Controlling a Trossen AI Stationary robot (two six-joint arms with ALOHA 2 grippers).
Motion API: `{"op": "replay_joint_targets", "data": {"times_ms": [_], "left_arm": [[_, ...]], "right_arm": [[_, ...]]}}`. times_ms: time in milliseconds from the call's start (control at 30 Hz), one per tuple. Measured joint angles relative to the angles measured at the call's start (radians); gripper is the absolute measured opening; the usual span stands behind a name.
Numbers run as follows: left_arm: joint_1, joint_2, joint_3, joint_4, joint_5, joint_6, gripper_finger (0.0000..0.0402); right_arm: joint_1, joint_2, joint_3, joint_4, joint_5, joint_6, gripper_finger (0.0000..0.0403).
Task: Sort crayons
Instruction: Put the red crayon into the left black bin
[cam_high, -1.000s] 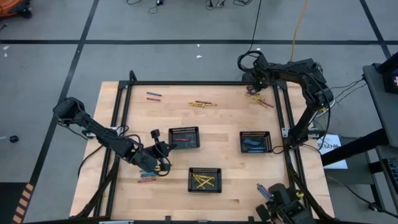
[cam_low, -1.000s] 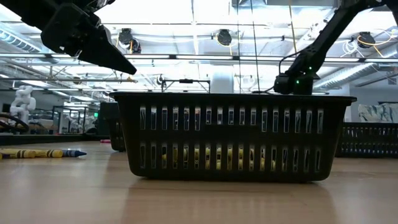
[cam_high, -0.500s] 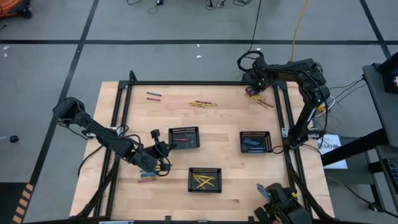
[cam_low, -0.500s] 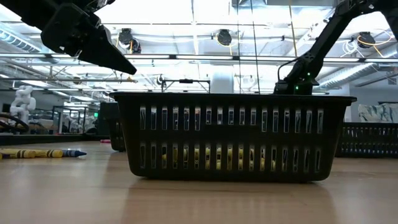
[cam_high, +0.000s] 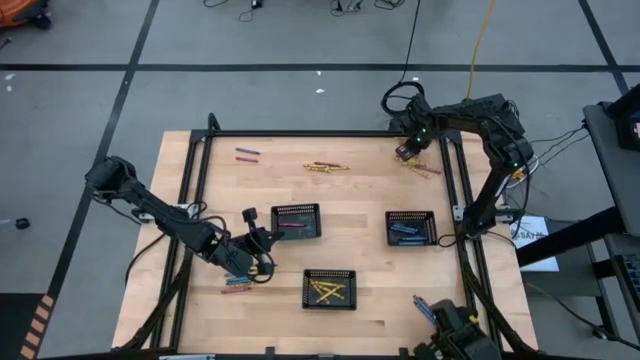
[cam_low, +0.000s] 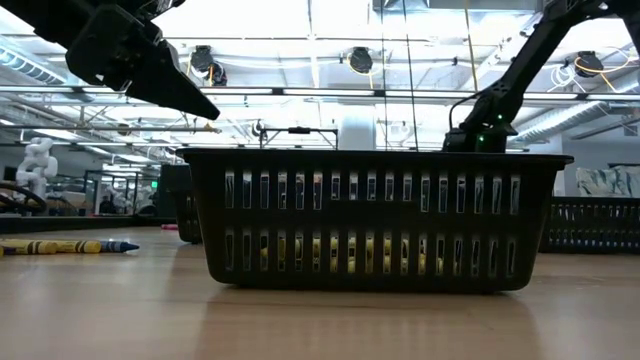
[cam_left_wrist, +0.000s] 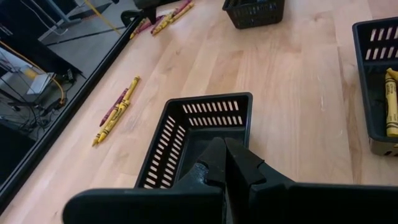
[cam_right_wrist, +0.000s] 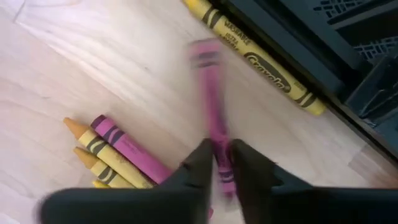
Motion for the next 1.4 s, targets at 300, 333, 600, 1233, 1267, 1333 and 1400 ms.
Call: {"op": "replay_joint_targets", "data": {"times_ms": [300,333,600,1233,1267,1333,1400], "left_arm": [[0.0,-0.008,0.0,-0.006,-0.001,-0.001,0.0002],[0.0,-0.012,0.0,-0.014,-0.004,0.0,0.0002],[-0.001,-0.116,-0.019,-0.192,-0.099,-0.062,0.0002],[0.0,-0.434,-0.314,-0.123,-0.192,-0.261,0.0001],[0.0,-0.434,-0.314,-0.122,-0.193,-0.259,0.0002],[0.0,-0.433,-0.314,-0.109,-0.192,-0.255,0.0002],[0.0,-0.434,-0.314,-0.105,-0.193,-0.256,0.0002]], "right_arm": [[0.064,-0.085,-0.024,0.015,0.107,0.001,0.0003],[0.083,-0.115,-0.024,0.025,0.119,0.011,0.0003],[0.368,-0.302,-0.02,0.079,0.116,0.113,0.0001],[1.037,-0.058,0.04,0.743,-0.082,0.327,0.0],[1.047,-0.017,0.071,0.742,-0.085,0.321,0.0],[1.06,0.061,0.145,0.732,-0.107,0.296,0.0],[1.068,0.138,0.231,0.673,-0.128,0.259,0.0]]}}
